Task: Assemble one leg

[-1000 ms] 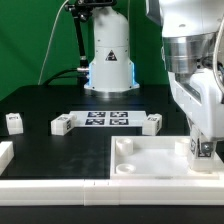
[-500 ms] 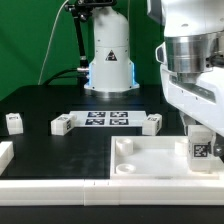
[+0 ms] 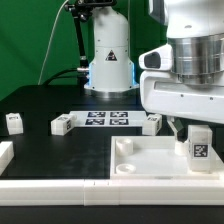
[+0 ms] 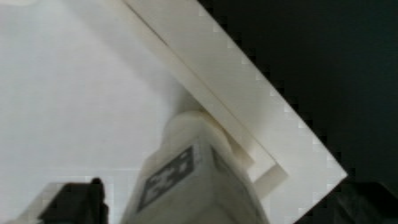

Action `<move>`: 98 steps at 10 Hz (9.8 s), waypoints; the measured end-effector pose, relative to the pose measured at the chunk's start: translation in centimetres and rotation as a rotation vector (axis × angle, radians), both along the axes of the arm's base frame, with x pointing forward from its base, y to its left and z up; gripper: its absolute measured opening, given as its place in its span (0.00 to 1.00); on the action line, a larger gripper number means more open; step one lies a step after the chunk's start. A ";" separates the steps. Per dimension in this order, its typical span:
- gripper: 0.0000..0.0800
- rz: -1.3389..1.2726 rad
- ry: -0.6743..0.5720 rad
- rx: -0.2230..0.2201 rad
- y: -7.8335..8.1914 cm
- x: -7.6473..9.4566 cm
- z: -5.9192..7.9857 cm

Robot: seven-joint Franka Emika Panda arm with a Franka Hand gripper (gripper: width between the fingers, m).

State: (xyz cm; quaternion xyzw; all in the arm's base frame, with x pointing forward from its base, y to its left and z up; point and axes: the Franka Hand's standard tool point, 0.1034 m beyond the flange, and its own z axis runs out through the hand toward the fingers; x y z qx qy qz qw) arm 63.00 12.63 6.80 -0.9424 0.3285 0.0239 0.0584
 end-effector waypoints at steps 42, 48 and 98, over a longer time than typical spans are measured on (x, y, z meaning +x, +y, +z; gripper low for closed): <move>0.81 0.164 -0.025 -0.048 -0.6 0.4 0.1; 0.51 0.477 -0.056 -0.046 -1.2 0.3 0.0; 0.36 -0.239 0.007 0.003 -1.0 0.4 0.0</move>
Offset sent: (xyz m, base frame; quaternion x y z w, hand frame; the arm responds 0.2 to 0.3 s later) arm 0.0084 0.0019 0.0150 -0.0728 0.0475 -0.2895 0.9532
